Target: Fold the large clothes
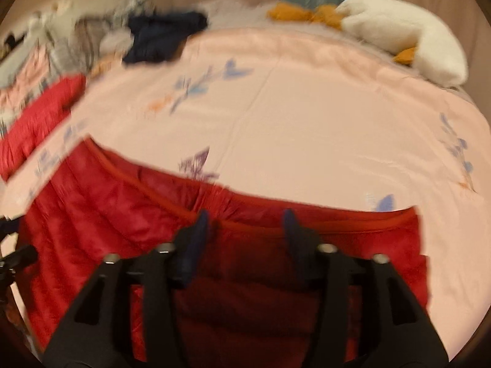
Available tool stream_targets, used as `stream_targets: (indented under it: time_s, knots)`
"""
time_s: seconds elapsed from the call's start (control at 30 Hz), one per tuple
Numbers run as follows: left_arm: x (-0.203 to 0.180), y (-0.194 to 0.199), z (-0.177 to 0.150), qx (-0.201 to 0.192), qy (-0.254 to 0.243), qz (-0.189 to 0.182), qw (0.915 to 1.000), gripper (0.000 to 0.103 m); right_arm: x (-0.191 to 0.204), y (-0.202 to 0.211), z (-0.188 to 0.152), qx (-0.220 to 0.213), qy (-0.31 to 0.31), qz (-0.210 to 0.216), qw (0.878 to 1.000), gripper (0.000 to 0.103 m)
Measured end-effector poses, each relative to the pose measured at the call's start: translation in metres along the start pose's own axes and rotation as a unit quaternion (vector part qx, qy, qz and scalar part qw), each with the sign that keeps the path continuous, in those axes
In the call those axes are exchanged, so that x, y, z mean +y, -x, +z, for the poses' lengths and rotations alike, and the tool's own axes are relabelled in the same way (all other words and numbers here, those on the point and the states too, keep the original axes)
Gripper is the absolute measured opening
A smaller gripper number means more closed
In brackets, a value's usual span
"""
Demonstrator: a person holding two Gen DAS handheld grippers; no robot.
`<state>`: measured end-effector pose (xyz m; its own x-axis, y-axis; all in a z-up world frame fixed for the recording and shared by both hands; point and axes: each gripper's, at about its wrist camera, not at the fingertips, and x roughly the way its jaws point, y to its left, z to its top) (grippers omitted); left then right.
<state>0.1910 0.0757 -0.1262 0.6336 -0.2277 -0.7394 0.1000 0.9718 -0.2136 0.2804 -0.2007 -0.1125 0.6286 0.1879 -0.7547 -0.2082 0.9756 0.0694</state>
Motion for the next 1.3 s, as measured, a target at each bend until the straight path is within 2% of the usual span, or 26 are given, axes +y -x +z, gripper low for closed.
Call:
stream_targets:
  time_s: [0.1,0.23,0.47,0.6,0.67,0.73,0.87,1.03,1.13,1.3]
  knots:
    - [-0.004,0.008,0.005,-0.010,-0.008,-0.001,0.9999,0.092,-0.016,0.026,-0.007,-0.024,-0.015,-0.022,0.999,0.060]
    - [-0.008,0.011,0.016,-0.026,-0.011,-0.006,0.9996,0.092,-0.036,0.038,-0.013,-0.021,-0.012,-0.069,0.997,0.060]
    - [-0.033,-0.012,0.040,-0.030,-0.029,-0.034,0.9986,0.092,-0.058,0.025,-0.022,-0.003,-0.031,-0.083,0.996,0.054]
    - [-0.038,-0.053,0.049,0.016,-0.029,-0.017,0.9993,0.092,-0.064,0.004,-0.031,0.030,-0.037,-0.090,0.995,0.054]
    - [-0.033,-0.073,0.046,0.044,-0.026,-0.003,0.9987,0.092,-0.074,-0.006,-0.035,0.043,-0.064,-0.078,0.994,0.054]
    - [-0.029,-0.084,0.043,0.053,-0.021,0.000,0.9984,0.092,-0.083,-0.010,-0.040,0.044,-0.089,-0.066,0.993,0.056]
    - [-0.027,-0.087,0.040,0.045,-0.021,0.001,0.9988,0.092,-0.096,-0.012,-0.052,0.034,-0.126,-0.047,0.990,0.059]
    - [-0.028,-0.087,0.041,0.042,-0.030,0.004,0.9987,0.092,-0.093,-0.005,-0.051,0.022,-0.121,-0.060,0.991,0.059]
    - [-0.027,-0.082,0.041,0.040,-0.028,0.005,0.9988,0.092,-0.091,0.016,-0.051,-0.007,-0.121,-0.071,0.990,0.059]
    - [-0.028,-0.054,0.036,0.018,-0.037,0.016,0.9990,0.092,-0.086,0.054,-0.055,-0.052,-0.120,-0.051,0.990,0.059]
